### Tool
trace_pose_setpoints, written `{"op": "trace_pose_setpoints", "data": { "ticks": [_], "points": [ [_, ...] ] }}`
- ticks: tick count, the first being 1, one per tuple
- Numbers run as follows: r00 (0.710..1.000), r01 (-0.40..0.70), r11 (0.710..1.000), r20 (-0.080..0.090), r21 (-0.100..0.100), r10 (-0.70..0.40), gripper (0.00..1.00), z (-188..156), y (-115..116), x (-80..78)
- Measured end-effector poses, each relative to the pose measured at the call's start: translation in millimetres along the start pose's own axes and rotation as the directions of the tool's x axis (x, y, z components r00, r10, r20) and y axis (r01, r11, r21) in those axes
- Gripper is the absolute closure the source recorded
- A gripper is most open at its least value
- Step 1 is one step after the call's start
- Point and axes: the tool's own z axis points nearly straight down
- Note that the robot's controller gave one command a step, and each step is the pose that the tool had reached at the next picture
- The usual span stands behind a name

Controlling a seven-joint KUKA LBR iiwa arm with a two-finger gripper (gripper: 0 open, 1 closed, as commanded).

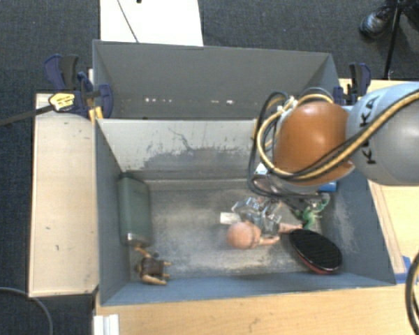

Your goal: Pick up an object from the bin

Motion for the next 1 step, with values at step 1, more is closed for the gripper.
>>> {"op": "trace_pose_setpoints", "data": {
  "ticks": [1],
  "points": [
    [1.0, 0.001, 1.0, -0.004, -0.003, -0.001, 1.0, -20.2, 0.9, 1.6]
  ]
}}
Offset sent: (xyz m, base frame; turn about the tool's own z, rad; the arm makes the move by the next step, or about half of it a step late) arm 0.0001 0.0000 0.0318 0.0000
